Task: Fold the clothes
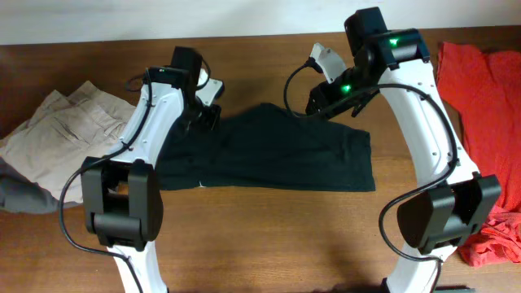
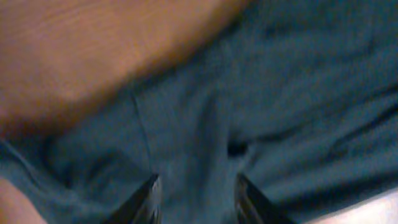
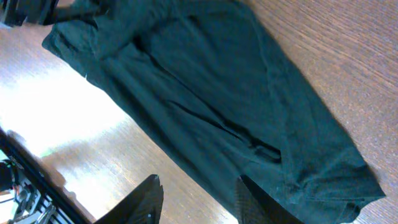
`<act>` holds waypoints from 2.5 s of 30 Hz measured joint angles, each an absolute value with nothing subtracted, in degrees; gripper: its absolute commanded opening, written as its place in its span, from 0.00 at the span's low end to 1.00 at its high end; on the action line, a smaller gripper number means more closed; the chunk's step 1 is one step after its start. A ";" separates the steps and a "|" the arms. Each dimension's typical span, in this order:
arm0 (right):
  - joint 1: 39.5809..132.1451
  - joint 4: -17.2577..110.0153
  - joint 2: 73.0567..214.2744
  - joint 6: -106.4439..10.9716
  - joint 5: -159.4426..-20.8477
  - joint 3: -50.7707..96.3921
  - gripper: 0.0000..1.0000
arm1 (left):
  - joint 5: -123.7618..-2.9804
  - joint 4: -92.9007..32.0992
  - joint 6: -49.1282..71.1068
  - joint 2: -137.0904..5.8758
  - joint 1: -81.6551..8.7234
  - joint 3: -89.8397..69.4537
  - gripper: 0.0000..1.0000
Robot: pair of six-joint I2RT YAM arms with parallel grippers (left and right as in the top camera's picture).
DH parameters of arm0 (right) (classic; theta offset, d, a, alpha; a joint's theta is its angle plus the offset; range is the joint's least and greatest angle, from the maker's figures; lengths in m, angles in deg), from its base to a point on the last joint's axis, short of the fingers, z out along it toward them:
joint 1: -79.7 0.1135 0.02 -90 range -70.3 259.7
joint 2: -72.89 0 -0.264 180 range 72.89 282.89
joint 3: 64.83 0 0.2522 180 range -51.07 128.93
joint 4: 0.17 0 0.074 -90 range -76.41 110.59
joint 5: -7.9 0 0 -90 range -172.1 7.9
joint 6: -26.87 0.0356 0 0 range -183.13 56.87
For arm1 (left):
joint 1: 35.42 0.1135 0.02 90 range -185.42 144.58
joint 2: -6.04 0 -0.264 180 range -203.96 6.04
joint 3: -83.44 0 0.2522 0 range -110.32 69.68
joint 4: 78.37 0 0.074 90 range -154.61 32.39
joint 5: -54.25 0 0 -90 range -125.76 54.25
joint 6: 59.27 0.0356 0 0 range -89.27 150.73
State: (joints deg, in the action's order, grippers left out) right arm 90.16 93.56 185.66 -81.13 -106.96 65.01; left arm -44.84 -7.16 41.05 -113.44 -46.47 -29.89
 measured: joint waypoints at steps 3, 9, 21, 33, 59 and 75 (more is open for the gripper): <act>90.16 93.56 185.66 -81.13 -106.96 65.01 0.42 | -44.20 -9.78 41.05 -113.64 -46.31 -29.51 0.38; 90.16 93.54 185.66 -81.13 -106.96 65.01 0.43 | -43.87 -13.28 41.05 -118.42 -46.09 -29.51 0.38; 90.16 93.51 185.66 -81.09 -106.96 65.01 0.42 | -44.62 -15.44 41.32 -122.77 -45.55 -29.03 0.17; 90.16 93.54 185.66 -81.05 -106.96 65.01 0.43 | -48.01 -7.90 41.47 -122.91 -45.57 -35.48 0.11; 90.16 93.43 185.66 -80.91 -106.53 65.01 0.42 | -46.93 19.68 40.27 -122.91 -54.55 -43.37 0.26; 89.83 92.90 185.66 -77.83 -102.22 65.01 0.43 | -28.82 20.60 21.71 -109.68 -44.02 -43.31 0.26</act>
State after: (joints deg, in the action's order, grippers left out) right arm 89.83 92.90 185.66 -77.83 -102.22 65.01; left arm -28.82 20.60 21.71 -109.68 -44.02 -43.31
